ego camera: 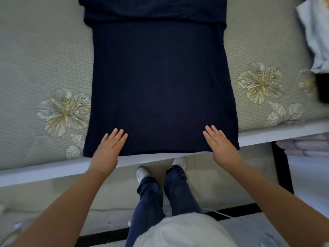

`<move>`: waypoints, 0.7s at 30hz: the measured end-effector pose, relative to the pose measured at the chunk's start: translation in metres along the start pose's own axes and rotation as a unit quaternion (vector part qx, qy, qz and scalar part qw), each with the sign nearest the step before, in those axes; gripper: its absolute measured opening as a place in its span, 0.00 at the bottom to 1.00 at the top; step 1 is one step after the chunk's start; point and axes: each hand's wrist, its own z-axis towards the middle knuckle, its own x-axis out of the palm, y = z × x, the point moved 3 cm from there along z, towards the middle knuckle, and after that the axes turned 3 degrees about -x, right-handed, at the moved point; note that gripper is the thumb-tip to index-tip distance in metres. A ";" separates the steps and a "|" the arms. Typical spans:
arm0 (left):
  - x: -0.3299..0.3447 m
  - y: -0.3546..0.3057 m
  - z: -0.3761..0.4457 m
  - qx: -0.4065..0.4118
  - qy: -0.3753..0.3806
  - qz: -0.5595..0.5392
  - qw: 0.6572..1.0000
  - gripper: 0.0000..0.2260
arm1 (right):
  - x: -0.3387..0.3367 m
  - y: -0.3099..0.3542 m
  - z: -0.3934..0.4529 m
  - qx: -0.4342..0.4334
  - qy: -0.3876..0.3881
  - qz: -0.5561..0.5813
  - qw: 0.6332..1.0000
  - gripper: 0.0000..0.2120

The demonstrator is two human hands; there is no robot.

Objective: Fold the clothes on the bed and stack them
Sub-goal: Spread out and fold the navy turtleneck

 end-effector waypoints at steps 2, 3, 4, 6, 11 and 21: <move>-0.001 0.001 -0.015 0.002 0.017 0.004 1.000 0.32 | 0.002 0.005 -0.017 0.001 0.073 0.024 0.997 0.33; -0.001 0.002 -0.023 0.004 0.015 0.007 1.000 0.32 | 0.002 0.009 -0.026 0.009 0.114 0.024 0.993 0.32; 0.000 0.004 -0.031 0.002 0.011 0.005 1.000 0.33 | 0.002 0.015 -0.034 0.019 0.125 0.028 0.992 0.32; 0.003 0.008 -0.051 0.005 0.022 0.018 1.000 0.33 | 0.004 0.033 -0.051 0.036 0.124 0.025 0.991 0.31; 0.020 0.014 -0.108 0.044 0.118 0.064 0.990 0.32 | 0.008 0.072 -0.101 0.062 0.255 -0.021 0.965 0.31; -0.094 0.021 -0.019 0.020 -0.008 0.071 0.997 0.32 | -0.083 0.035 -0.017 0.128 0.195 -0.093 0.968 0.27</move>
